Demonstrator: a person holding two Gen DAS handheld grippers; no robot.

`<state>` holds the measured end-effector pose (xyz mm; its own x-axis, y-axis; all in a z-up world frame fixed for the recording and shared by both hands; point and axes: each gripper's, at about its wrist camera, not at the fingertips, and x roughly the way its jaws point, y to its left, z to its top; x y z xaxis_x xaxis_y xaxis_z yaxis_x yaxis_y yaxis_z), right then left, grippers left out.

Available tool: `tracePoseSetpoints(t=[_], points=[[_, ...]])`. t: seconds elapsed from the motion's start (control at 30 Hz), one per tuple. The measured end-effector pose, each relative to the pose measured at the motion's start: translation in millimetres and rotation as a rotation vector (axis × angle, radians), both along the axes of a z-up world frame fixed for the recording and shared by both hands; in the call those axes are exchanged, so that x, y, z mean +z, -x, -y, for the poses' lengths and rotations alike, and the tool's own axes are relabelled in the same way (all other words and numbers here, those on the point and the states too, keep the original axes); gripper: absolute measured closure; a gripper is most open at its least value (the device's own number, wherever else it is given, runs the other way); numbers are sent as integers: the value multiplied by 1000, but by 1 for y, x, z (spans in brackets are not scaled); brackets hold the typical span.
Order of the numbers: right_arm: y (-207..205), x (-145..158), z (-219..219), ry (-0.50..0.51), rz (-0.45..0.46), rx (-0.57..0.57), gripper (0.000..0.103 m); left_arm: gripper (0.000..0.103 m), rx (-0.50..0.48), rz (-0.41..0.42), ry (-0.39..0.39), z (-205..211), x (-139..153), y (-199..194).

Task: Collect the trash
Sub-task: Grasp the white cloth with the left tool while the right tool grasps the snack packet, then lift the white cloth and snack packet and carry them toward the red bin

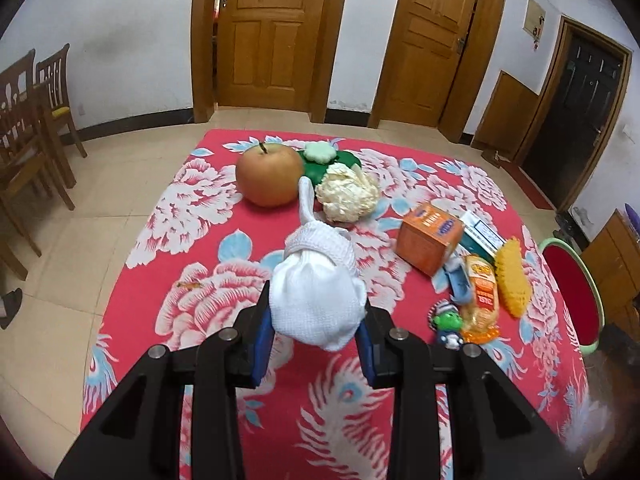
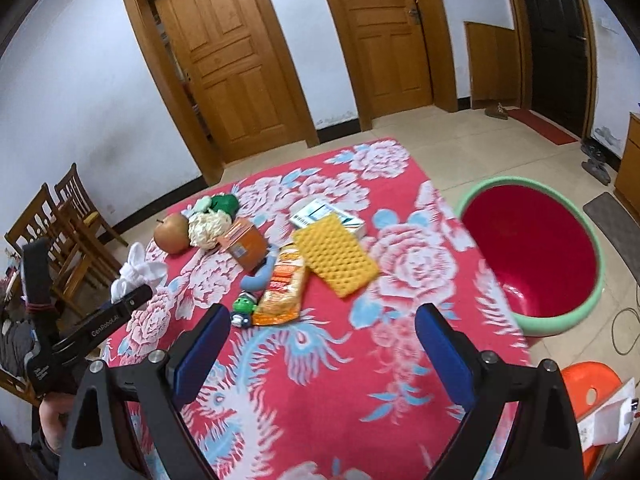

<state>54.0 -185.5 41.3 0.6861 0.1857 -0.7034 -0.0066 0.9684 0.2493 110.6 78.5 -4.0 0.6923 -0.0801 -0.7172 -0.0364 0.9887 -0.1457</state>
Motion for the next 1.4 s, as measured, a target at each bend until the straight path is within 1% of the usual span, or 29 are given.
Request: tracePoseSetpoints(t=[0.03, 0.1, 0.33, 0.53, 0.6, 0.83, 0.93, 0.97, 1.03, 1.07, 1.1, 1.17, 1.27, 1.4], points=[[-7, -5, -7, 3, -14, 4, 7, 68, 0, -1, 7, -3, -1, -2], [-15, -13, -15, 9, -38, 7, 12, 68, -1, -5, 20, -7, -5, -4], [-47, -51, -44, 45, -137, 11, 17, 68, -24, -25, 53, -11, -16, -11], [-66, -68, -55, 64, -173, -14, 31, 68, -60, -24, 60, -9, -20, -11], [-70, -71, -57, 73, -178, -18, 38, 68, -73, -18, 66, -8, -20, -10], [-78, -79, -66, 95, -188, -42, 40, 68, -136, -19, 85, 1, -24, -13], [-81, -80, -72, 127, -175, -42, 41, 68, -159, -27, 84, 7, -27, -14], [-82, -81, -74, 137, -168, -41, 42, 68, -162, -28, 81, 9, -28, -14], [-83, -82, -76, 158, -156, -35, 48, 68, -164, -31, 75, 12, -29, -13], [-83, -81, -76, 156, -153, -29, 56, 68, -162, -31, 72, 12, -28, -12], [-83, -81, -76, 153, -153, -25, 59, 68, -159, -31, 69, 13, -28, -11], [-83, -80, -71, 132, -157, -16, 62, 68, -153, -30, 62, 15, -25, -9], [-79, -79, -62, 89, -168, 1, 63, 68, -147, -23, 57, 17, -19, -5], [-63, -76, -52, 63, -173, 28, 64, 68, -147, -12, 67, 24, -9, 1]])
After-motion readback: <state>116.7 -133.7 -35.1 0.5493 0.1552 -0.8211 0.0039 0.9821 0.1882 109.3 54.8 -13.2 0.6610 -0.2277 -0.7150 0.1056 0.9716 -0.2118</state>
